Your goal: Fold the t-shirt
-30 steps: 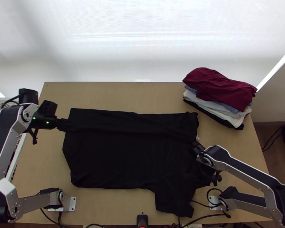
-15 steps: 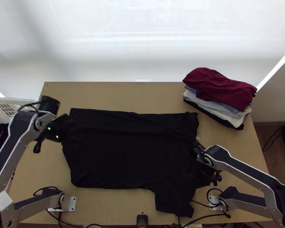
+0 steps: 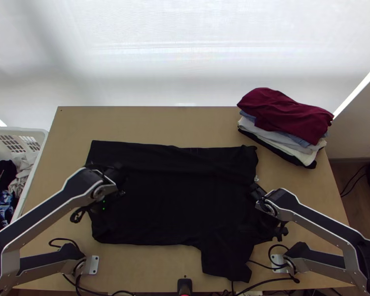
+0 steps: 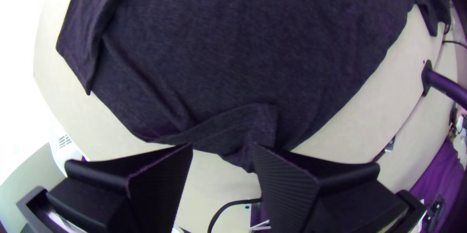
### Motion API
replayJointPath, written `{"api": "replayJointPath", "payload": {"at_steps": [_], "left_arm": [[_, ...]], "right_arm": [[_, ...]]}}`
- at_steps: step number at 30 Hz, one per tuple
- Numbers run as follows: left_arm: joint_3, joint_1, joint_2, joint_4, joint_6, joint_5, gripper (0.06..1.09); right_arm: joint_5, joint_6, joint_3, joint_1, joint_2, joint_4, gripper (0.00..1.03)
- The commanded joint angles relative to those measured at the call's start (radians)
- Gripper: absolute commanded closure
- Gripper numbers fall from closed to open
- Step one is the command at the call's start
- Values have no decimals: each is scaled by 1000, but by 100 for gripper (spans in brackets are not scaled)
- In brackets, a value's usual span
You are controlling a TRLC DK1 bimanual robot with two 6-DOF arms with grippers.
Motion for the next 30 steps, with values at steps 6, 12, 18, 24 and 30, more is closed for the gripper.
{"api": "replayJointPath", "payload": {"at_steps": [6,12,18,24,30], "left_arm": [[-75,-79,58,34,-47,-45,46],[-108,-146,114,59,-99,-44,45],[-119,-224,132,59,-147,-28,45],[-130,-243,158,65,-165,-14,45],[-164,-243,183,114,-167,-11,45]], "right_arm": [[5,-8,-13,-8,-12,1,99],[5,-8,-13,-8,-14,3,99],[5,-8,-15,-8,-18,3,99],[5,-8,-16,-8,-18,6,99],[5,-8,-16,-8,-21,6,99]]}}
